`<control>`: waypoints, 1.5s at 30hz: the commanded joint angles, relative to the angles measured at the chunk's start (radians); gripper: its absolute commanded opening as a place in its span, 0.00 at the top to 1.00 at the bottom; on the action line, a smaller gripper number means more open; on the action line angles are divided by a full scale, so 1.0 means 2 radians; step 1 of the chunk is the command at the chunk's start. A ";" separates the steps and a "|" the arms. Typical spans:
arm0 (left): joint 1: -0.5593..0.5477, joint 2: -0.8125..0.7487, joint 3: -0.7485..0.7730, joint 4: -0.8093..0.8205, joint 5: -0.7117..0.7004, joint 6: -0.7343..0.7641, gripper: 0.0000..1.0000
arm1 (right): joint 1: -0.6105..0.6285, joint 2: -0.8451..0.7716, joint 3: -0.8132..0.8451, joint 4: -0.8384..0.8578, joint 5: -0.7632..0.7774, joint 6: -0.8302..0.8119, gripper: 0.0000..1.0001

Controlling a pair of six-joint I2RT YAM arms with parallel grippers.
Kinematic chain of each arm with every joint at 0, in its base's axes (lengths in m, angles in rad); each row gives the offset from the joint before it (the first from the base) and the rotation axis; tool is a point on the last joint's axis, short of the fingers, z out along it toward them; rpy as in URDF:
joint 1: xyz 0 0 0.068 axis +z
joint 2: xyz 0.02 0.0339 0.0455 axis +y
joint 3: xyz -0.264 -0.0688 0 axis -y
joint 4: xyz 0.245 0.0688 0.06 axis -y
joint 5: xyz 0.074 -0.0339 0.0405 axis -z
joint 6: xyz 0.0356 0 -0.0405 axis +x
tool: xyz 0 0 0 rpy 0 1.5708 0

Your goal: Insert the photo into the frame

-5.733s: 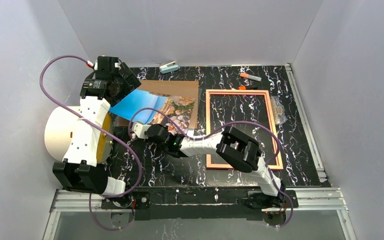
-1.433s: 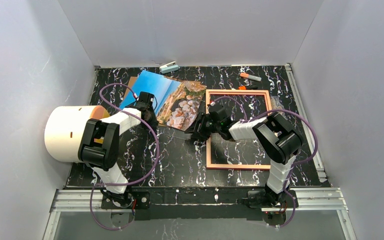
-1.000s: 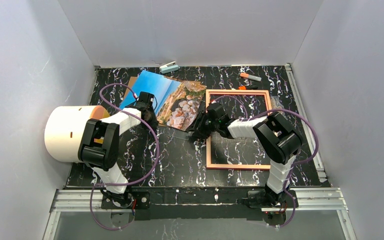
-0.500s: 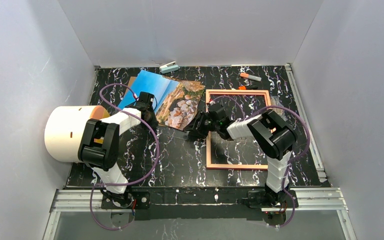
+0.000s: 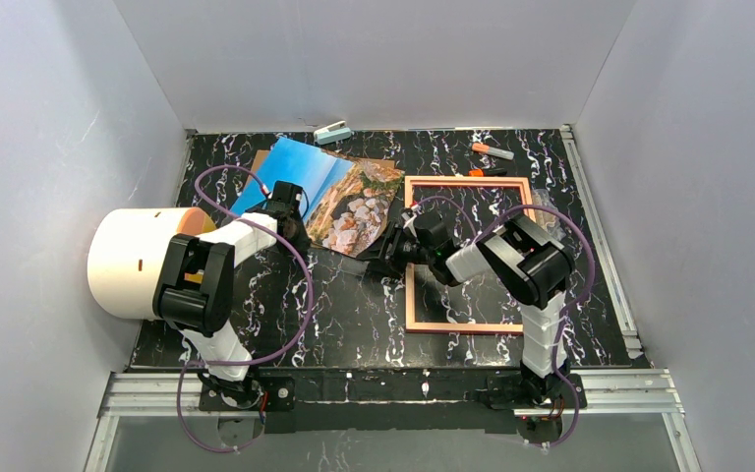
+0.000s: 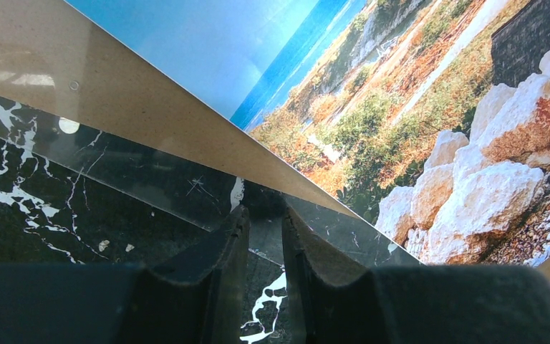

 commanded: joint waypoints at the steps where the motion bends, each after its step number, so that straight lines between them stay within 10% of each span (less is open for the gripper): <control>1: -0.004 0.029 -0.033 -0.051 0.015 -0.007 0.78 | 0.008 0.010 0.004 0.027 0.002 0.008 0.40; 25: -0.004 -0.032 0.087 -0.145 -0.003 0.004 0.71 | 0.008 0.009 -0.017 0.105 -0.023 0.046 0.99; 45: 0.001 -0.172 0.187 -0.274 -0.041 -0.065 0.03 | -0.001 -0.142 0.195 -0.386 0.018 0.011 0.99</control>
